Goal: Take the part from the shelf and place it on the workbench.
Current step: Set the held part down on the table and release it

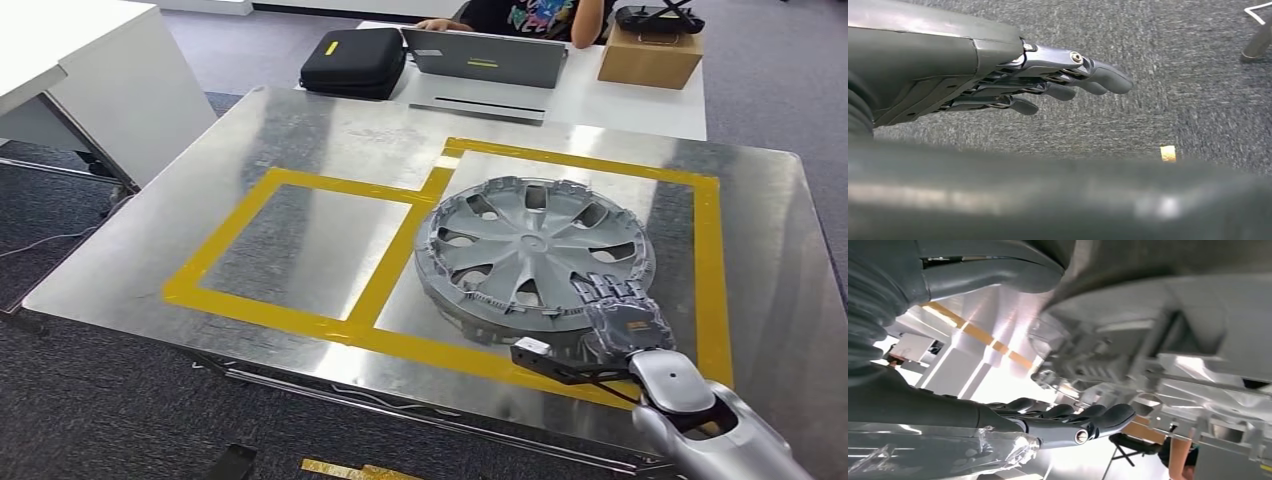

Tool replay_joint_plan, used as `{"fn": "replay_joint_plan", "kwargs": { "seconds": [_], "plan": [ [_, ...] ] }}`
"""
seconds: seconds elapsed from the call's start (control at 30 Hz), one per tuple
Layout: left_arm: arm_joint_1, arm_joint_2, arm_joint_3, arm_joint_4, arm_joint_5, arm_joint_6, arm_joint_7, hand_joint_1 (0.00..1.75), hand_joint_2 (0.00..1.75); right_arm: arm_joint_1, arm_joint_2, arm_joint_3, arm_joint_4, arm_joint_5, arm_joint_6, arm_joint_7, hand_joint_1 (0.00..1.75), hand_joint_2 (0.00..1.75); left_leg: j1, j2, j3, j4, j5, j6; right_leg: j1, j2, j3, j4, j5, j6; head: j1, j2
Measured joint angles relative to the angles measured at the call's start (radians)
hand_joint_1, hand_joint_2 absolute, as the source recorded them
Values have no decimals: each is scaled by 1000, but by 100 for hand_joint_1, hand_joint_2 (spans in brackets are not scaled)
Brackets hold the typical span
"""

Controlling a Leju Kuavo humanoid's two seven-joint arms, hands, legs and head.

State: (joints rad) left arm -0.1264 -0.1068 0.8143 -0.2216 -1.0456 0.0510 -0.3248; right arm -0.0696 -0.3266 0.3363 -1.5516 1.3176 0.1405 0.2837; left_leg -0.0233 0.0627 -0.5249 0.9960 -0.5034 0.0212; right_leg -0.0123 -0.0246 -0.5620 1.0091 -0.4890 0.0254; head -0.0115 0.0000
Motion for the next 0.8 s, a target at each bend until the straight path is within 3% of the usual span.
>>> {"fn": "replay_joint_plan", "kwargs": {
  "seconds": [0.23,0.53,0.67,0.8],
  "plan": [
    [10,3,18,0,17,4,-11,0,0,111,-23,-8,-135,-14,-13,13,0,175,0,-1,-1,0,-1,1,0,-1,0,0,0,0,0,0],
    [21,9,46,0,42,9,-30,0,0,289,-50,19,-358,-104,-116,33,0,175,0,-1,-3,0,-2,0,0,-2,-2,-1,-1,1,0,0],
    [31,11,63,0,58,14,-50,0,0,391,-85,55,-481,-102,-284,52,0,175,0,-1,-3,0,-2,1,0,-2,-2,-1,-1,1,0,0],
    [43,12,78,0,66,21,-68,0,0,493,-96,107,-601,38,-496,126,0,175,0,-1,-3,0,-4,1,0,-1,-1,-1,-3,1,0,0]
  ]
}}
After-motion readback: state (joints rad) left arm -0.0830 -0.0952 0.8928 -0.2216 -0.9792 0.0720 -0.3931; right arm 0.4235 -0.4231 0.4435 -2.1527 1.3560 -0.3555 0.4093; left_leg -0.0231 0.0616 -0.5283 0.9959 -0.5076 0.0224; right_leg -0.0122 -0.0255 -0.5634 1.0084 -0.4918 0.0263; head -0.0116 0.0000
